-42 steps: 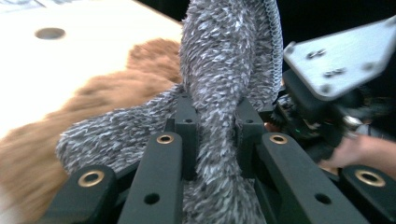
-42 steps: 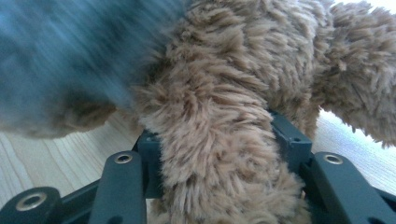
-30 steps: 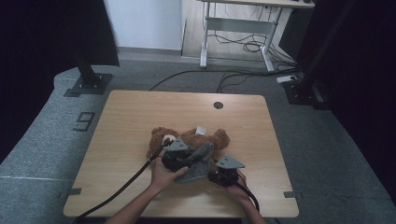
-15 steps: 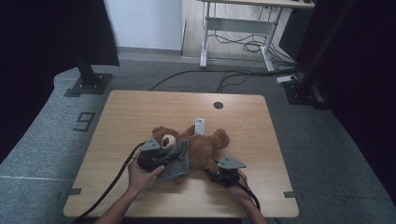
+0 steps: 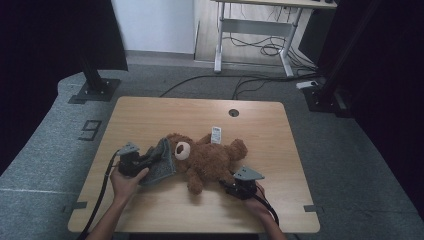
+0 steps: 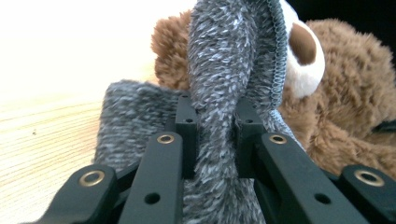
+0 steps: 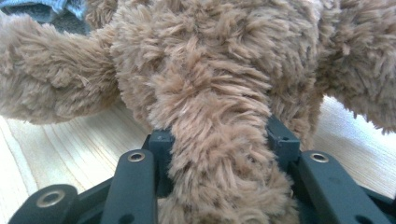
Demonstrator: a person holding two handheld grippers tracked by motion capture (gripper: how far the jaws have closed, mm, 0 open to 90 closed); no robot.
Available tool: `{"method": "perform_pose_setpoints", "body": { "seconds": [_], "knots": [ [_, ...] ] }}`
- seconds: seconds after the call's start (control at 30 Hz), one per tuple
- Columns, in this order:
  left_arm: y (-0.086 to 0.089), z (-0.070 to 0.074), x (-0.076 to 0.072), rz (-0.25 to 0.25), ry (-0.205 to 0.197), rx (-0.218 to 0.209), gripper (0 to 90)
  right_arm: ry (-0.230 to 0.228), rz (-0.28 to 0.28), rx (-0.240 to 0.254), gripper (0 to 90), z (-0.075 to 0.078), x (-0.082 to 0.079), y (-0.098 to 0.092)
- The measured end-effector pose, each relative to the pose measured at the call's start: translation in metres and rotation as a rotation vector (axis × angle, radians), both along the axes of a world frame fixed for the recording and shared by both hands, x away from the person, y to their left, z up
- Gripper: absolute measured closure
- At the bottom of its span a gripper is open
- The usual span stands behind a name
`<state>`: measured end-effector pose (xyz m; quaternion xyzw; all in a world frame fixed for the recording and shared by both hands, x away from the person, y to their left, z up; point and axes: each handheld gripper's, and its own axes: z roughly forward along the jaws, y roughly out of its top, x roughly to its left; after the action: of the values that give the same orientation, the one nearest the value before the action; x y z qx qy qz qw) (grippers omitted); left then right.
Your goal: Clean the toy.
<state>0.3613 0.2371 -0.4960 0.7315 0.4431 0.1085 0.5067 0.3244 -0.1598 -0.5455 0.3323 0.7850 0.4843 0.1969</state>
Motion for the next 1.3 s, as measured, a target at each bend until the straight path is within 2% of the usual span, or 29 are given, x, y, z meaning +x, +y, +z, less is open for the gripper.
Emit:
{"method": "perform_pose_setpoints", "body": {
  "seconds": [0.07, 0.13, 0.27, 0.4, 0.53, 0.57, 0.6, 0.7, 0.77, 0.83, 1.0, 1.1, 1.2, 1.3],
  "knots": [
    [-0.003, 0.003, -0.002, -0.01, -0.011, -0.007, 76.8, 0.001, 0.0, 0.002, 56.5, 0.0, 0.0, 0.0],
    [-0.017, 0.017, -0.007, -0.059, -0.049, -0.019, 76.8, 0.0, 0.0, 0.003, 56.5, 0.0, 0.0, 0.0],
    [-0.055, 0.036, -0.007, -0.149, -0.085, -0.019, 76.8, -0.001, 0.002, 0.002, 56.5, 0.0, 0.0, 0.0],
    [-0.103, 0.044, -0.003, -0.251, -0.078, -0.005, 76.6, 0.0, 0.0, 0.005, 56.5, 0.0, 0.0, 0.0],
    [-0.156, 0.04, 0.0, -0.349, -0.057, 0.036, 76.3, 0.0, 0.003, 0.007, 56.4, -0.001, 0.0, 0.0],
    [-0.156, 0.04, 0.0, -0.349, -0.057, 0.036, 76.2, 0.0, 0.003, 0.006, 56.4, -0.001, 0.0, 0.0],
    [-0.178, 0.034, 0.001, -0.37, -0.046, 0.069, 76.0, -0.003, 0.003, 0.006, 56.4, -0.001, 0.0, 0.0],
    [-0.195, 0.022, 0.003, -0.373, -0.033, 0.096, 75.7, -0.006, -0.002, 0.002, 56.4, -0.001, 0.0, 0.0],
    [-0.196, 0.019, 0.002, -0.364, -0.05, 0.114, 76.1, -0.003, -0.004, -0.001, 56.4, -0.001, -0.001, -0.001],
    [-0.193, 0.02, 0.002, -0.361, -0.048, 0.121, 76.6, -0.007, -0.003, -0.003, 56.4, -0.001, -0.001, 0.0],
    [-0.176, 0.023, 0.005, -0.332, -0.049, 0.111, 76.8, -0.016, -0.007, -0.019, 56.5, -0.001, -0.001, 0.001],
    [-0.156, 0.024, 0.008, -0.281, -0.056, 0.101, 76.7, -0.017, -0.01, -0.022, 56.5, -0.001, -0.001, 0.0],
    [-0.129, 0.022, 0.015, -0.213, -0.049, 0.096, 76.5, -0.018, -0.009, -0.023, 56.5, -0.001, 0.0, -0.001],
    [-0.105, 0.017, 0.018, -0.219, -0.016, 0.026, 77.2, -0.021, -0.005, -0.027, 56.3, -0.001, 0.0, 0.0]
  ]
}}
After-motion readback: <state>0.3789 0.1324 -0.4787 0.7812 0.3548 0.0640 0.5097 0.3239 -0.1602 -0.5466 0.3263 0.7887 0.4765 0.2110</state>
